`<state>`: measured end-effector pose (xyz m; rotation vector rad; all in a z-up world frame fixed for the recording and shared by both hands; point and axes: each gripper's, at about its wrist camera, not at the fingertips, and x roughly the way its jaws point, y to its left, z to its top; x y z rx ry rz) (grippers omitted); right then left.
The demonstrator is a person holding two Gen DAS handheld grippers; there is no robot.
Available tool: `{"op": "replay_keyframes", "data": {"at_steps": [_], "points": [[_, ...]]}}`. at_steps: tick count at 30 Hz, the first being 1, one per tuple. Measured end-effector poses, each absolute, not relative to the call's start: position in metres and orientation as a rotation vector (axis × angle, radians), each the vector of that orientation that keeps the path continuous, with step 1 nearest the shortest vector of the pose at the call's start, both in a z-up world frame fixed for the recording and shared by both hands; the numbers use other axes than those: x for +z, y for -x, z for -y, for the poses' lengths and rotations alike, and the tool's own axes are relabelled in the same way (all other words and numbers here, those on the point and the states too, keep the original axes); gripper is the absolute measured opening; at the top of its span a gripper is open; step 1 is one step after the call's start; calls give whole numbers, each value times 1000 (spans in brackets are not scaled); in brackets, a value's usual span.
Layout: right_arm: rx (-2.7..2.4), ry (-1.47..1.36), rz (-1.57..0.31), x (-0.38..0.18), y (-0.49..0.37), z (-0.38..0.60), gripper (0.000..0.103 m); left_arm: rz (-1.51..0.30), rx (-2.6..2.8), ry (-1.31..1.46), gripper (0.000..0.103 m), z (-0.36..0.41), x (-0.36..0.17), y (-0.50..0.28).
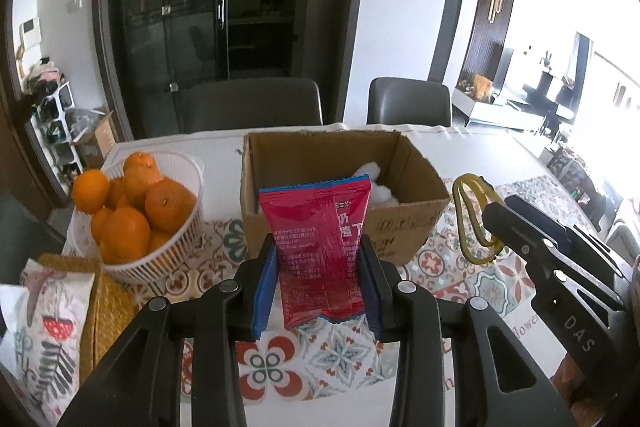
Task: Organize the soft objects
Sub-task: 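Carry the minion keychain and red snack packet over the box with both tools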
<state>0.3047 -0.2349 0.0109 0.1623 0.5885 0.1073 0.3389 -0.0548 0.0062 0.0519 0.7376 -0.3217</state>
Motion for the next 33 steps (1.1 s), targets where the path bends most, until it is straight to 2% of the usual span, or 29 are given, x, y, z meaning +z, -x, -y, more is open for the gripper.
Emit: {"op": "replay_keyframes", "data": {"at_steps": [16,33], "points": [[119,-117,-551,30,-342,236,27,-689,-335,-113,37,70,27,-379],[141,-100,-649,6,-414,244,27,-796,-370,-137,37,83,-4,-453]]}}
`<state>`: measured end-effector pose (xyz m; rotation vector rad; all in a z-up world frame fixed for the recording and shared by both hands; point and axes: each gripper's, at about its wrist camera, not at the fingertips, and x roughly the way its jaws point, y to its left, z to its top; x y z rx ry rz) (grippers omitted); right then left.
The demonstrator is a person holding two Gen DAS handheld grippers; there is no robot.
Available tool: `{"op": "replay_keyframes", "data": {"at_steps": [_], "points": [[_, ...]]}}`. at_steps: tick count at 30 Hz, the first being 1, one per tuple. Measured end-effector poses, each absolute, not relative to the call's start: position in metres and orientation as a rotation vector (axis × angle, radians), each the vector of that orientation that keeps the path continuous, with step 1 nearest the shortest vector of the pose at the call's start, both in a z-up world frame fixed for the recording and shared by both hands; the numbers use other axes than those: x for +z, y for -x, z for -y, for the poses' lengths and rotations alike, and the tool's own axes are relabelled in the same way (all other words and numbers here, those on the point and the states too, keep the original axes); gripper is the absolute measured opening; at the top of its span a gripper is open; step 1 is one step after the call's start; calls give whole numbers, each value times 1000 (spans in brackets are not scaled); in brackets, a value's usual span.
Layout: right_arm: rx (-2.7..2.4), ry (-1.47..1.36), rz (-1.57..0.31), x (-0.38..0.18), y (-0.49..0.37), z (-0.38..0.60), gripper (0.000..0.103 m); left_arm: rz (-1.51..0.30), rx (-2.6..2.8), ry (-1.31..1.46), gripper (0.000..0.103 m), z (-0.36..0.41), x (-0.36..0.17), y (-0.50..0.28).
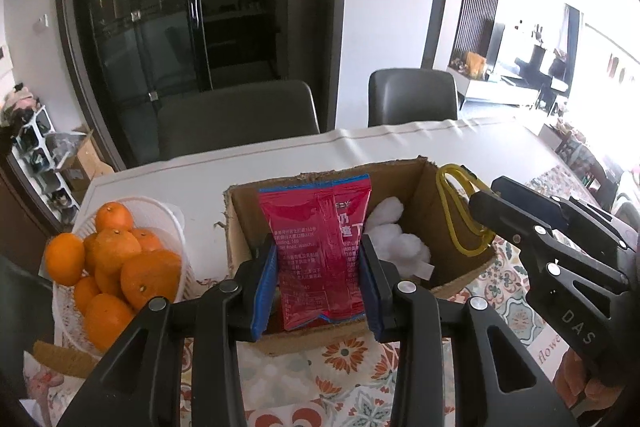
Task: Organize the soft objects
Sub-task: 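Carry the minion keychain and red snack packet over the box with both tools, then open both tools to drop the keychain and snack packet into the box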
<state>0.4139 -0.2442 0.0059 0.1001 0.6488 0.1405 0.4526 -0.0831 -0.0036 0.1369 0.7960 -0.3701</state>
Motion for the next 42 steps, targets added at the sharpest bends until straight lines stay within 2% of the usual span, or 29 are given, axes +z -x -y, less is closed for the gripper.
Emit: {"op": "replay_keyframes", "data": {"at_steps": [21,24,26,27,28,29,38,42], "points": [[164,-106,-840,-56,-470,251,27,-960,-372,-184,38,98,-62,-508],[172,-100,-865,-61,-473,249,29,-964,-360,-198,44,97,-66,-509],[181,-101,-882,-63,-474,248,34,-947,-350,-204,55,97,-65,-508],[180,-106,-884,-63,-475,248,42,-939,-340,-207,60,96,-64,-507],[173,-108,-882,-64,-475,249,50,-931,-330,-205,60,95,-62,-506],[165,-109,-879,-63,-475,250,51,-922,-322,-204,60,93,-60,-504],[143,-102,-869,-54,-463,247,51,-886,-251,-164,64,78,-45,-480],[135,-101,-856,-46,-449,246,55,-869,-245,-151,68,72,-37,-461]]}}
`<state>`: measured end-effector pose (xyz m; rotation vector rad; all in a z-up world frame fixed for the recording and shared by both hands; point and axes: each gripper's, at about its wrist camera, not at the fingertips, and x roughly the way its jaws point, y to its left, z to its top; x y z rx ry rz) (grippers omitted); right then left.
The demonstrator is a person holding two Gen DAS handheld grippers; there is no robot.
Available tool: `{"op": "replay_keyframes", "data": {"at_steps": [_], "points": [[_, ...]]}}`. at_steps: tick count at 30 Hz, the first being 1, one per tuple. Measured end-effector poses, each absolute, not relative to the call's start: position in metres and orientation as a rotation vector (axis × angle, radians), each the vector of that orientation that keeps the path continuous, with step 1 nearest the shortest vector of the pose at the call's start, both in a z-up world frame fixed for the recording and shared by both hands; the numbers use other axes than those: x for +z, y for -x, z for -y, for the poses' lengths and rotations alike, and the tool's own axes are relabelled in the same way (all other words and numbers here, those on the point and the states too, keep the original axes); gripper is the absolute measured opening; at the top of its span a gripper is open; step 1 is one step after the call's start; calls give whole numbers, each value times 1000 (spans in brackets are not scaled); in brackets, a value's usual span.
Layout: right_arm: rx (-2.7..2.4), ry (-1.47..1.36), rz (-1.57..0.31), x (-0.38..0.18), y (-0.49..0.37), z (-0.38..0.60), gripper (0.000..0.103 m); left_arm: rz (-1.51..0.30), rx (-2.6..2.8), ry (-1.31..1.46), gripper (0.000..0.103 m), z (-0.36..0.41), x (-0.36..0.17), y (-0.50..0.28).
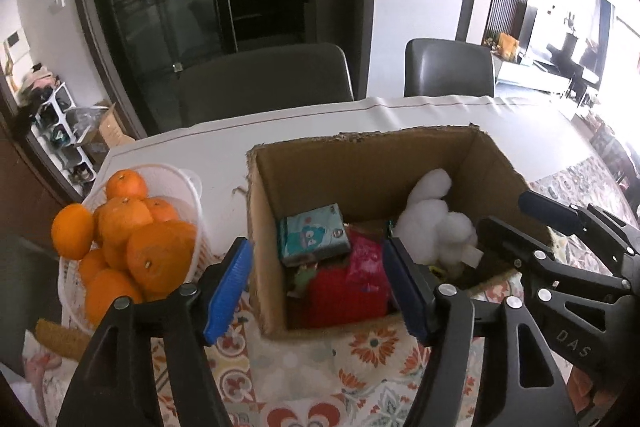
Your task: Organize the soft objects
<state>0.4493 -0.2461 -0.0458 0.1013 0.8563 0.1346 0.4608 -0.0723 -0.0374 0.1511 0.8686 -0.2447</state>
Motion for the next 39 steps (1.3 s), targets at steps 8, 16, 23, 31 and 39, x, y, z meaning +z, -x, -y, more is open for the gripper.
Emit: {"op": "replay_keyframes", "data": {"at_steps": [8,16,23,31,39], "points": [[123,-82,-815,-19,-405,237,57,-806,-209,-137,77,58,-11,-405],[90,-69,-737,18,-339,230,73,-691,-176,-130,90,40,23,-329],[55,-75,-670,42,-283,229,83,-594,-155,-135,98,29,38,-263],[25,-64,-597,58,-213,221,87,-510,-118,-142,103,22,45,-193],[5,-38,-545,64,-152,216,90,-450,-81,-156,103,18,46,-134]]}}
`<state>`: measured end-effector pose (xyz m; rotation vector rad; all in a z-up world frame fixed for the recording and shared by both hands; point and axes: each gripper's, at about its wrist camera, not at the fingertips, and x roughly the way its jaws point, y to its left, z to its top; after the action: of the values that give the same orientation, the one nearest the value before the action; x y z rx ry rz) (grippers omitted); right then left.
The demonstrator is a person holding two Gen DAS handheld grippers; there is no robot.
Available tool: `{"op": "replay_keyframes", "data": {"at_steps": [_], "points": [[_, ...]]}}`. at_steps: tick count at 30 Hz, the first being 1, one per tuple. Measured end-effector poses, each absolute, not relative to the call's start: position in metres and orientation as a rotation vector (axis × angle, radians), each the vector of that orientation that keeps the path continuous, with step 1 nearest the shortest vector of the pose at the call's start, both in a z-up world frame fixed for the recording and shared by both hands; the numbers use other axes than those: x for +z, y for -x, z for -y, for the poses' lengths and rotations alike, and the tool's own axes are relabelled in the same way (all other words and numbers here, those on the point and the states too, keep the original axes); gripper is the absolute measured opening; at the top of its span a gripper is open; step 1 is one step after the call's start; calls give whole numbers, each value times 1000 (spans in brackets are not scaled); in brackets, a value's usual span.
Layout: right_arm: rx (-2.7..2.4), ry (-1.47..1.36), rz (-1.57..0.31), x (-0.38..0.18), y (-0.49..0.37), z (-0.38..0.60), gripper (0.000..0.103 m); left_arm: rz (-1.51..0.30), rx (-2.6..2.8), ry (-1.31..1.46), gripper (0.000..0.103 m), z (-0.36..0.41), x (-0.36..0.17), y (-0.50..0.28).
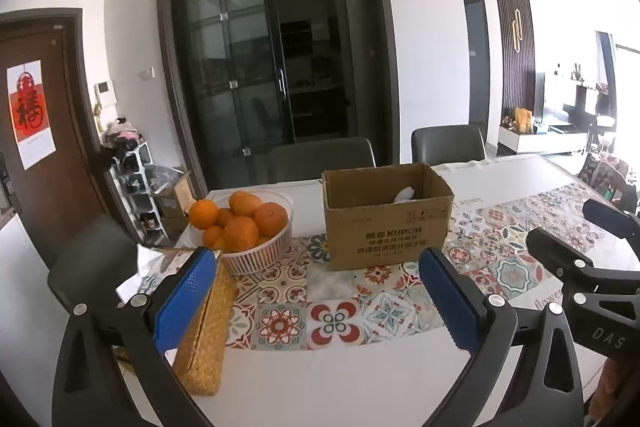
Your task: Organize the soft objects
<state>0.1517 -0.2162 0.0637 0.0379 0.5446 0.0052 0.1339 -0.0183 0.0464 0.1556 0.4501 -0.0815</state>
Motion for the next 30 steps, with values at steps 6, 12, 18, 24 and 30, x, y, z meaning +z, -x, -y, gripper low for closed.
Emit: {"op": "replay_keyframes", "data": {"at_steps": [6,12,18,24,30], "points": [[-4,-38,-532,65,-118,219,91,-423,-69,-187,103,19,42,-98],[4,-37,-529,63,-90,219,91,-417,-74,-182,103,16,39,-70],[3,-46,-518,64,-72,219,91,-411,-71,-168,103,12,38,-55],[6,-41,-503,67,-57,217,91,-389,-73,-163,103,12,42,-42],[3,-39,-483,72,-48,219,91,-364,-78,-172,103,14,45,-34]]}}
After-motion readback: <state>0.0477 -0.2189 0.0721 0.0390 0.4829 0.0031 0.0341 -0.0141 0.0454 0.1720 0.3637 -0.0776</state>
